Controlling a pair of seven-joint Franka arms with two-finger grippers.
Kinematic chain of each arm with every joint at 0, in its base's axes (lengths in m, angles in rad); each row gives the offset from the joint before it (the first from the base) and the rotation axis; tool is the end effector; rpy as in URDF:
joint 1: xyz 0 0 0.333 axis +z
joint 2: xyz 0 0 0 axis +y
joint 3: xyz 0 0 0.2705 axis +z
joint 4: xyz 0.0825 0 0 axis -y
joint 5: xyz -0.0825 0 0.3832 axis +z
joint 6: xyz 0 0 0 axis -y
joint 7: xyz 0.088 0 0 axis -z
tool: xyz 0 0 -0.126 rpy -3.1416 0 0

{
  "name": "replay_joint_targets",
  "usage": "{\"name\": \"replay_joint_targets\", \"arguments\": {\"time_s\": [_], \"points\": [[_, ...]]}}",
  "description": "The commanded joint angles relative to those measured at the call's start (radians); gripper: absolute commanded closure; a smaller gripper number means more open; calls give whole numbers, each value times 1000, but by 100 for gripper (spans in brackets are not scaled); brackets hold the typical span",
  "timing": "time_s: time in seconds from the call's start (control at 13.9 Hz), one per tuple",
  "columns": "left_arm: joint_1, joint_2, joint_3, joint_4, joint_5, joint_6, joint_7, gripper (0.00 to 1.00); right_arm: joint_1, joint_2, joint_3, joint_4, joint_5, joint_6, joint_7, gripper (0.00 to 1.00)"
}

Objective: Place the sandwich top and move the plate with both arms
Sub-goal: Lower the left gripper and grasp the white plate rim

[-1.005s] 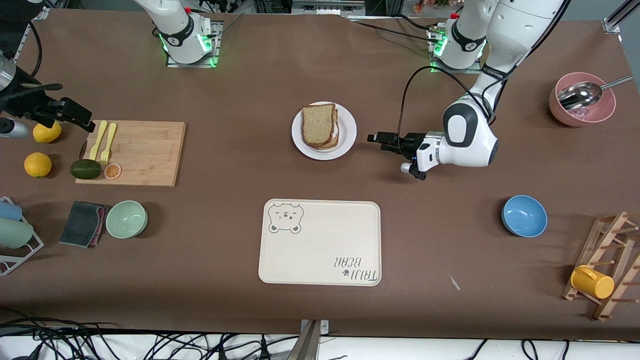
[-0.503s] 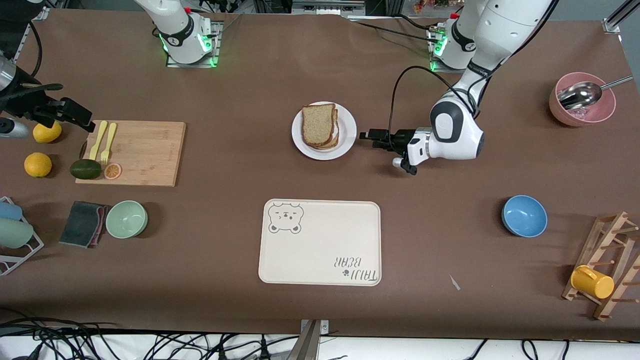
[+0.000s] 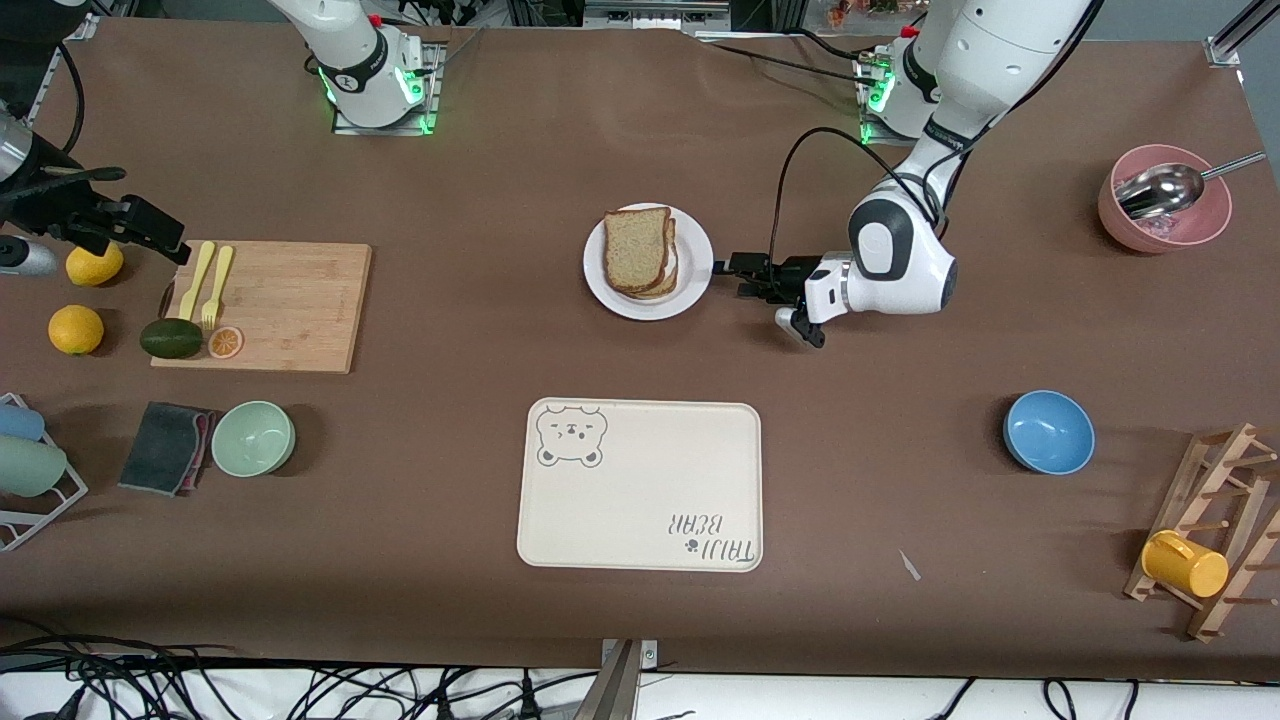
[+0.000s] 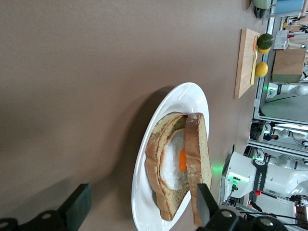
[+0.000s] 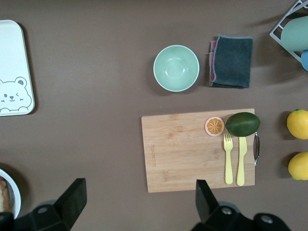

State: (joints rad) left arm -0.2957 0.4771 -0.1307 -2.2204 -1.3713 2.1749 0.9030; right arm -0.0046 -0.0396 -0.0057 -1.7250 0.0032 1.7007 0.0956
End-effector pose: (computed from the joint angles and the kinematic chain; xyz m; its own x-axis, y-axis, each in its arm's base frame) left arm 0.4219 -0.2575 0.0955 0.9688 -0.2235 -0.1074 -0.0323 -0.5431 0.8391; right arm 0.5517 -0.0054 0.5201 0.9942 -0.1061 0.0149 -0.1061 -0.9943 -0.0048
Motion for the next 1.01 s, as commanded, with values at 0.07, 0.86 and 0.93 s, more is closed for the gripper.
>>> {"name": "replay_joint_targets", "arguments": {"time_s": [0.07, 0.86, 0.93], "points": [[-29, 20, 3, -13, -93, 22, 56, 6, -2, -17, 1, -7, 14, -10, 9, 0], [-34, 35, -17, -13, -181, 13, 116, 44, -2, -17, 1, -7, 14, -21, 10, 0], [-36, 38, -17, -13, -187, 13, 116, 44, -2, -17, 0, -7, 15, -21, 12, 0]]}}
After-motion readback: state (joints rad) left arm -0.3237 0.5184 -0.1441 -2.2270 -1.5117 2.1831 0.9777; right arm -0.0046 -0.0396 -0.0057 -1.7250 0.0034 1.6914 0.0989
